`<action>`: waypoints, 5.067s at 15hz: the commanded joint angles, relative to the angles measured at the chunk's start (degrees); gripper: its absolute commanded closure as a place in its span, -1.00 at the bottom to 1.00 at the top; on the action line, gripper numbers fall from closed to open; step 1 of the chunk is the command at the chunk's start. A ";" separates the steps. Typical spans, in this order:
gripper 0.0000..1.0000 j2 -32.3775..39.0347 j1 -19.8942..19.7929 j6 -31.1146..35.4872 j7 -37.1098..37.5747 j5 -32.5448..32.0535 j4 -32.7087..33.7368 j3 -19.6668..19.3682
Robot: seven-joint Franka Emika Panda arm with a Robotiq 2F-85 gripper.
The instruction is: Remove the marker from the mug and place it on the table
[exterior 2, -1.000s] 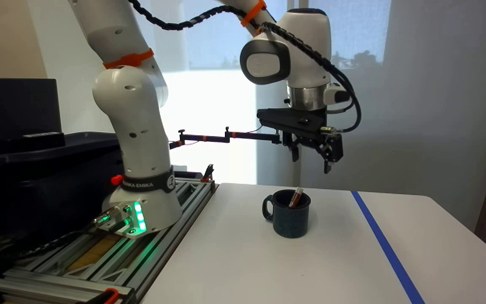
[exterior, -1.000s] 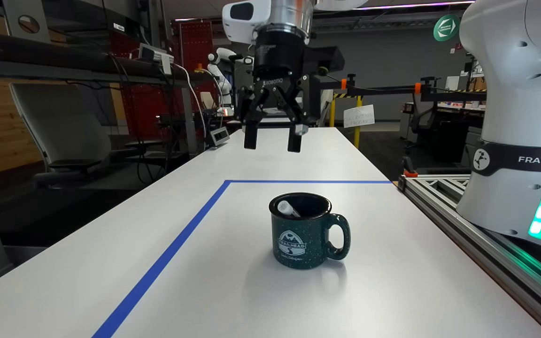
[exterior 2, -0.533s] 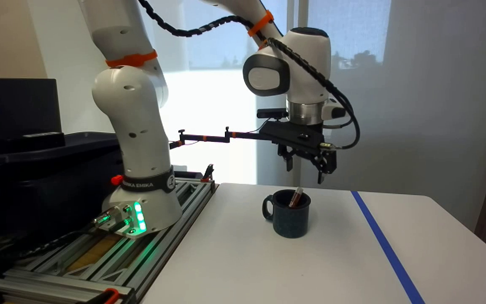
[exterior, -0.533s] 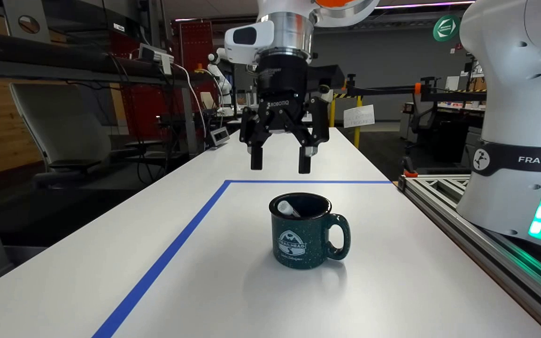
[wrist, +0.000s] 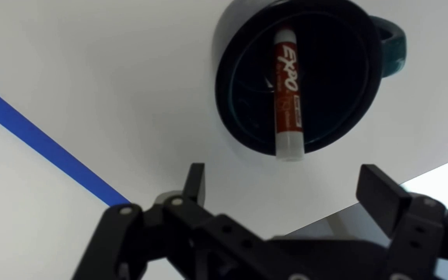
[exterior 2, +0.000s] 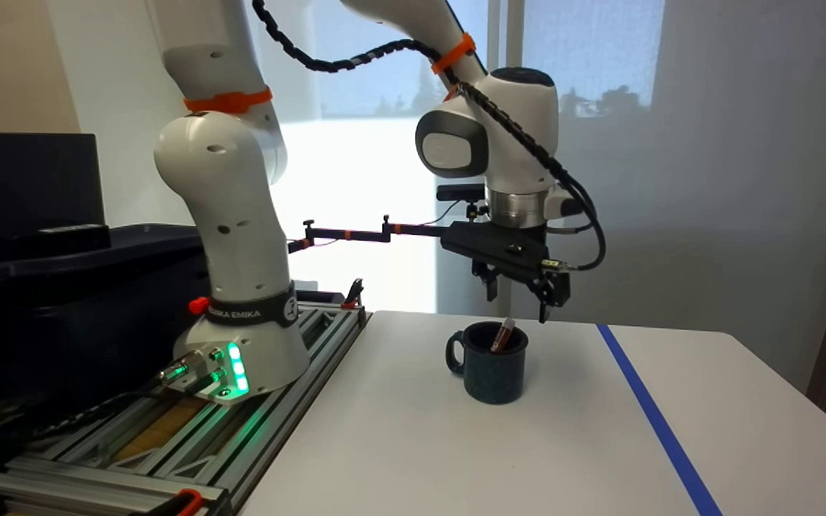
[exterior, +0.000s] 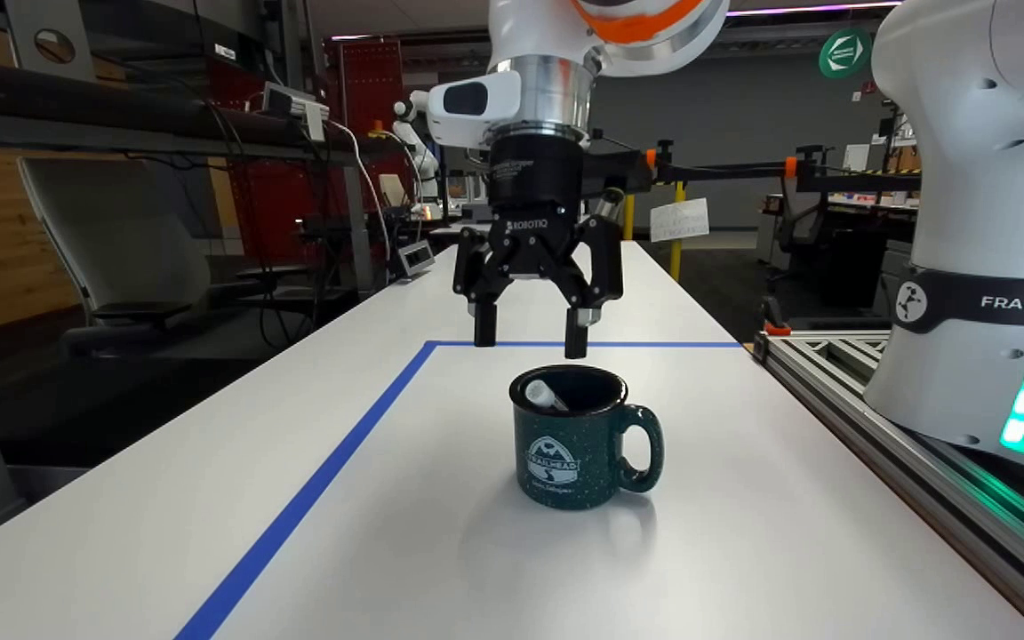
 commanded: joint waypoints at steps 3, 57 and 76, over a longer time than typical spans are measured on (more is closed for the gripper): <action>-1.00 0.88 -3.32 -0.15 -1.07 1.25 0.12 3.60; 0.48 6.66 -8.51 -1.53 -22.17 13.09 0.34 7.85; 0.90 -10.73 -12.75 -22.64 -23.56 2.84 0.76 4.26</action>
